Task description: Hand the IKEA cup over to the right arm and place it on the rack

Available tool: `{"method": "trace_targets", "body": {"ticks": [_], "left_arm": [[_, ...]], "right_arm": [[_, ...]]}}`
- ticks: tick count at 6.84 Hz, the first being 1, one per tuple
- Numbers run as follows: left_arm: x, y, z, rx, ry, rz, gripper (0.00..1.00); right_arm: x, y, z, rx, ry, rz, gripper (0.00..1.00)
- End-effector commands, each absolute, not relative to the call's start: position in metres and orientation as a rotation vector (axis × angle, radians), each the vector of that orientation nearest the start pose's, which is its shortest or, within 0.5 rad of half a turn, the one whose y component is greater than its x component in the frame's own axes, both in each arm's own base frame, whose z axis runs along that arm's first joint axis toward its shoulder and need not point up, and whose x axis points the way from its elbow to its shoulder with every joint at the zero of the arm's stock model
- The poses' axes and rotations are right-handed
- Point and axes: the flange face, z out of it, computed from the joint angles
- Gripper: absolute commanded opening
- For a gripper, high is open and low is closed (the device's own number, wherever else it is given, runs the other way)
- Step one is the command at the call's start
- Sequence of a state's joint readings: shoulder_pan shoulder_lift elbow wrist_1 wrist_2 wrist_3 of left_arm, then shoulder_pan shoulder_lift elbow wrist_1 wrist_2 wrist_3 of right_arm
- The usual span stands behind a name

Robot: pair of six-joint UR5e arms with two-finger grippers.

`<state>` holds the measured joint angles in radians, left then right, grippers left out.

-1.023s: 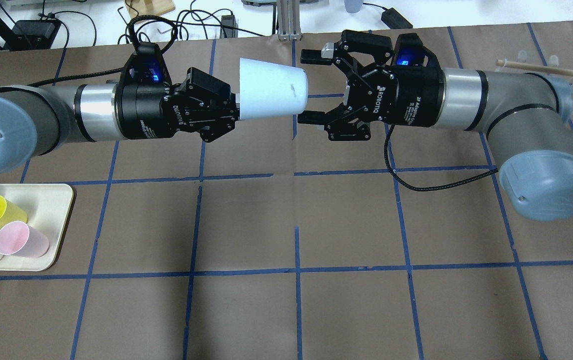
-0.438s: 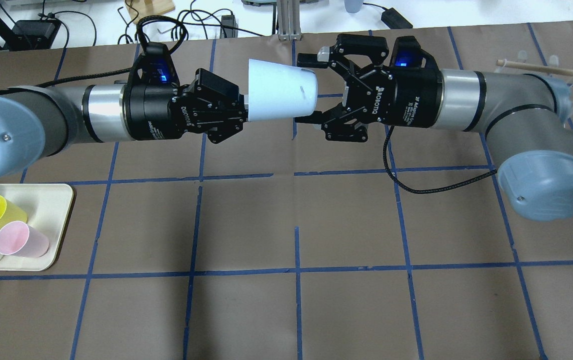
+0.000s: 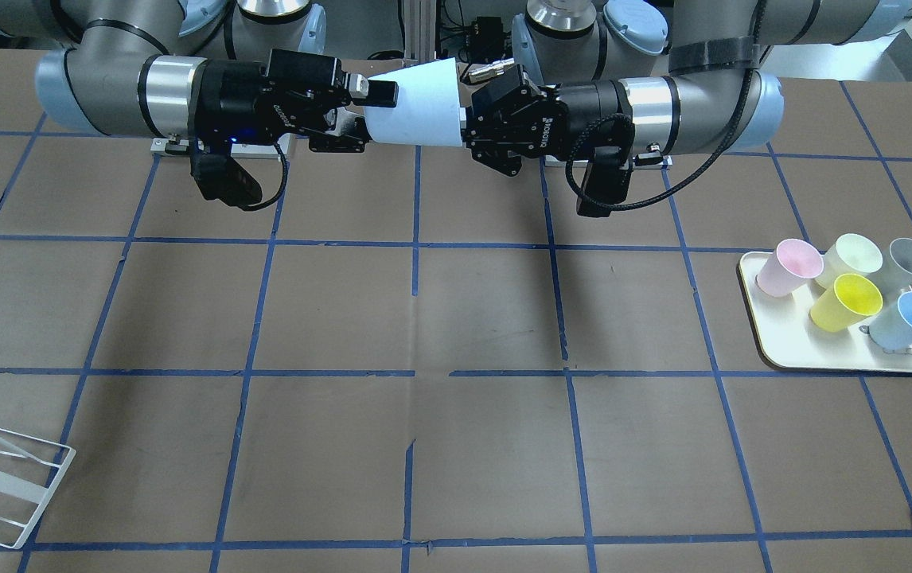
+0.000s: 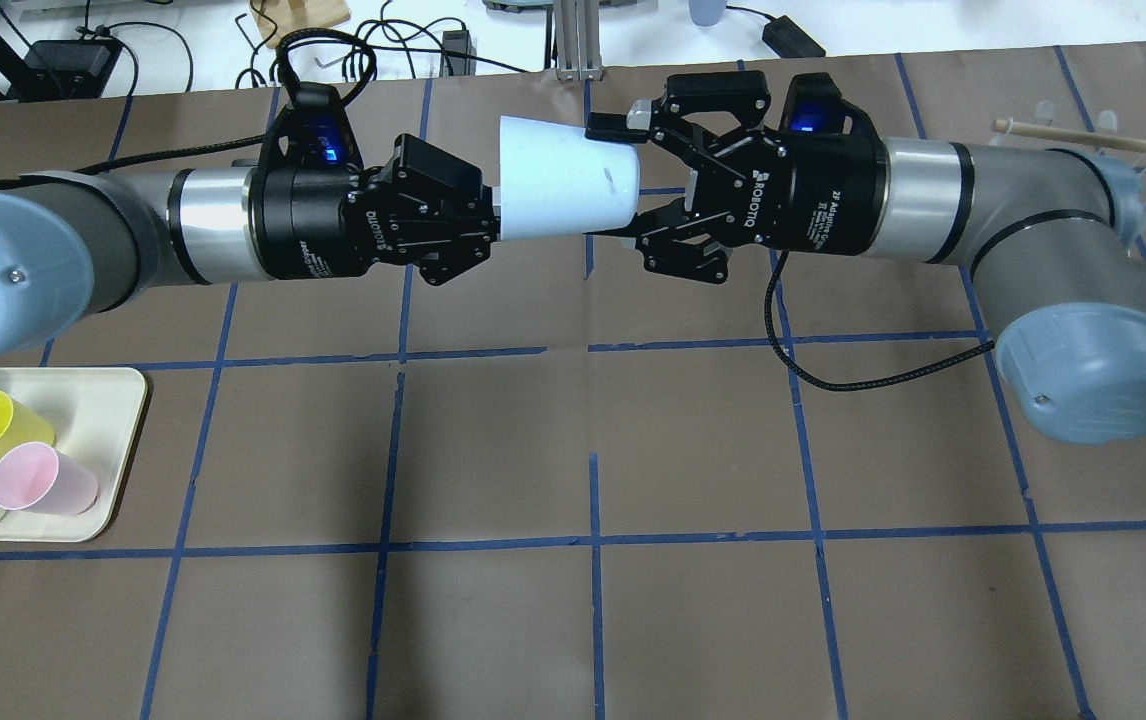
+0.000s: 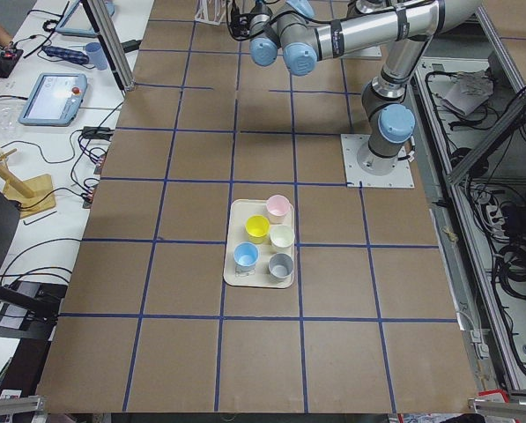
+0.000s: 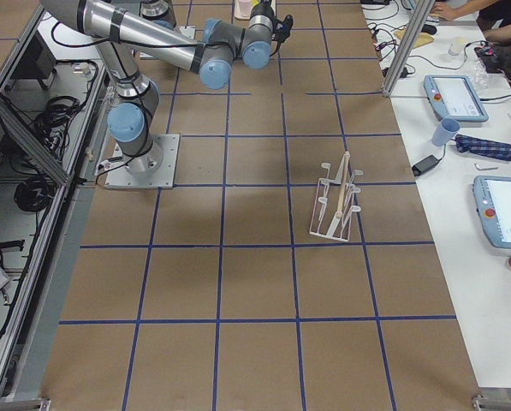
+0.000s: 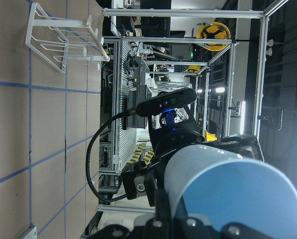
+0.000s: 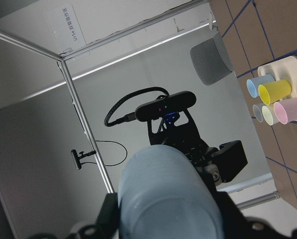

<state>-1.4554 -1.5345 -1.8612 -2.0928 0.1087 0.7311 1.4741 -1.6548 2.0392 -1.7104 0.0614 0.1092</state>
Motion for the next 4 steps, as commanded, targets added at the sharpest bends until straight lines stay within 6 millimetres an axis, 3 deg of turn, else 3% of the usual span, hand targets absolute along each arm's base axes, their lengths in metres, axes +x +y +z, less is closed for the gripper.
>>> {"method": "trace_targets", "body": {"ticks": [1, 2, 3, 4], "left_arm": [[-0.182, -0.451, 0.415, 0.065, -1.653, -0.008, 0.67], [-0.182, -0.452, 0.416, 0.063, -1.654, -0.006, 0.75], [-0.175, -0.454, 0.42, 0.06, -1.664, 0.004, 1.0], [-0.169, -0.457, 0.431, 0.07, -1.739, -0.074, 1.0]], "right_arm": [[0.191, -0.446, 0.423, 0.364, 1.467, 0.211, 0.48], [0.191, -0.446, 0.423, 0.369, 1.466, 0.216, 0.42], [0.189, -0.448, 0.424, 0.372, 1.465, 0.215, 0.4], [0.187, -0.45, 0.423, 0.377, 1.464, 0.212, 0.4]]}}
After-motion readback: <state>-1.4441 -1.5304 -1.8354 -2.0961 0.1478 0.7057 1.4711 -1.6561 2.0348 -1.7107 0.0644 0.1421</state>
